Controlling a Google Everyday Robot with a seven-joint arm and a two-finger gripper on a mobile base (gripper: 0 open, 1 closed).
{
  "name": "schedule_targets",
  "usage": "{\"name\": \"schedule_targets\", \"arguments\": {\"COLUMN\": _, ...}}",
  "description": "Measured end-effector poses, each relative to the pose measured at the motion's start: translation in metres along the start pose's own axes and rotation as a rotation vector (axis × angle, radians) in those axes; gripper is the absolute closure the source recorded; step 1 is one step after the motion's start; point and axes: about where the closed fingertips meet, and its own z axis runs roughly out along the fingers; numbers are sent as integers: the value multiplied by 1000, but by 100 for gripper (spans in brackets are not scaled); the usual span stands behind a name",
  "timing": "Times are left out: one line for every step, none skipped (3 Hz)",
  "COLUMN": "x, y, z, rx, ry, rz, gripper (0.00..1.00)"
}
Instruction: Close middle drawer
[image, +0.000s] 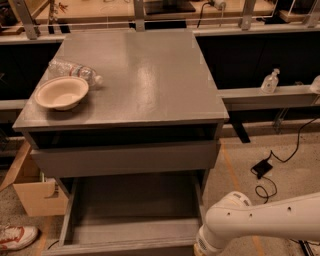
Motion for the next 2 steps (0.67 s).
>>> {"name": "schedule_targets", "arguments": {"x": -23, "y": 7, "z": 1, "rx": -35, "ry": -122, "rz": -21, "gripper": 100}}
{"name": "schedule_targets", "arguments": {"x": -44, "y": 13, "z": 0, "rx": -63, "ry": -215, "rz": -52, "gripper": 100}}
